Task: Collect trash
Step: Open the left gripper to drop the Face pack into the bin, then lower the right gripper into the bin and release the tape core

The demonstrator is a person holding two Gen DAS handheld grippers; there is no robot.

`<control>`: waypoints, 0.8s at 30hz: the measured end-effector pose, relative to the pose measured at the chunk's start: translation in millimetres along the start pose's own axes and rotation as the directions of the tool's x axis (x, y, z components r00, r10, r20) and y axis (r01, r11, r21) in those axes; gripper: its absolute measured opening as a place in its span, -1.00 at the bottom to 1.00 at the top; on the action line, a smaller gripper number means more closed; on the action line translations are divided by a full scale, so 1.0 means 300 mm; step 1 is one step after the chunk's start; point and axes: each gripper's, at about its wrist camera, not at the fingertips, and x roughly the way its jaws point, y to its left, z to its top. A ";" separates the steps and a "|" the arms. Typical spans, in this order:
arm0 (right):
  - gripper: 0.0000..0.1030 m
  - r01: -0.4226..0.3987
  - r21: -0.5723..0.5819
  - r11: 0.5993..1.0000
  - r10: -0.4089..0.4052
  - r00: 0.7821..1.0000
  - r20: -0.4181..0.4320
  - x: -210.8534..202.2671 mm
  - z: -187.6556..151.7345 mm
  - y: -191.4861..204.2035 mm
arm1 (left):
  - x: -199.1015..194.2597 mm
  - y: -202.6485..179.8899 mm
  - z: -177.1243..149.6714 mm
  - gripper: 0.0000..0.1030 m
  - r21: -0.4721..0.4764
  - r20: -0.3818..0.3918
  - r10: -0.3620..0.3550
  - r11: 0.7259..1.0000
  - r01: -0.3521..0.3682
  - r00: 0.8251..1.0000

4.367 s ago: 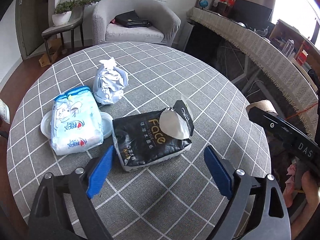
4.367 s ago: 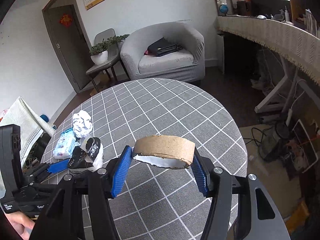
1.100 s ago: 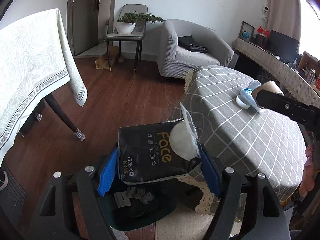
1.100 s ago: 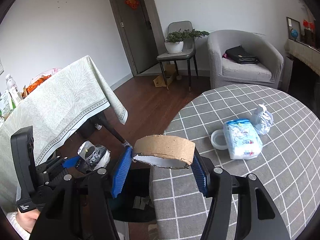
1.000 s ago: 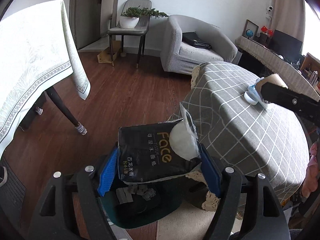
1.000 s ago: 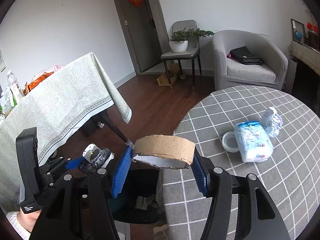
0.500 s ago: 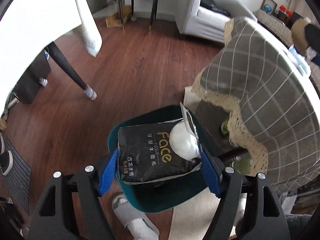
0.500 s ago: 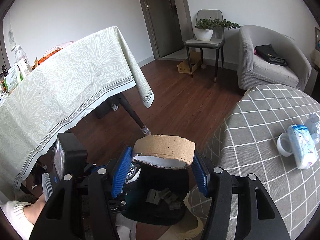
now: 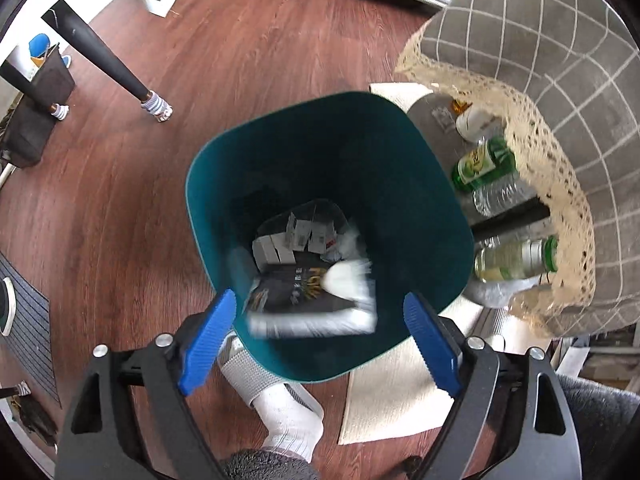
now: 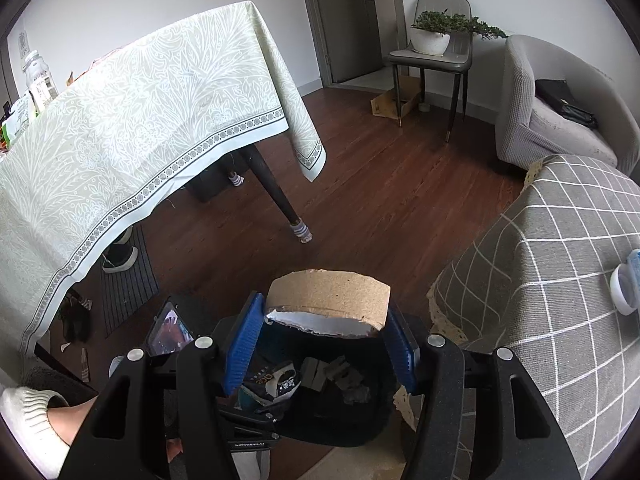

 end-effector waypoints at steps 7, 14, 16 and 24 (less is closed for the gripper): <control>0.14 0.007 0.003 1.000 -0.007 0.999 -0.033 0.054 -0.002 0.007 | -0.040 0.036 -0.015 0.76 0.002 0.029 0.029 1.000 -0.029 0.999; 0.14 0.012 -0.010 1.000 -0.013 0.995 -0.102 0.151 -0.019 0.023 | -0.135 0.125 -0.018 0.56 -0.062 0.126 0.037 0.998 -0.029 0.991; 0.14 0.014 -0.011 1.000 -0.016 0.991 -0.132 0.188 -0.032 0.025 | -0.168 0.147 -0.018 0.49 -0.079 0.161 0.033 0.997 -0.020 0.986; 0.14 0.015 -0.011 1.000 -0.018 0.964 -0.266 0.350 -0.096 0.029 | -0.295 0.165 -0.005 0.24 -0.084 0.283 0.022 0.996 0.002 0.959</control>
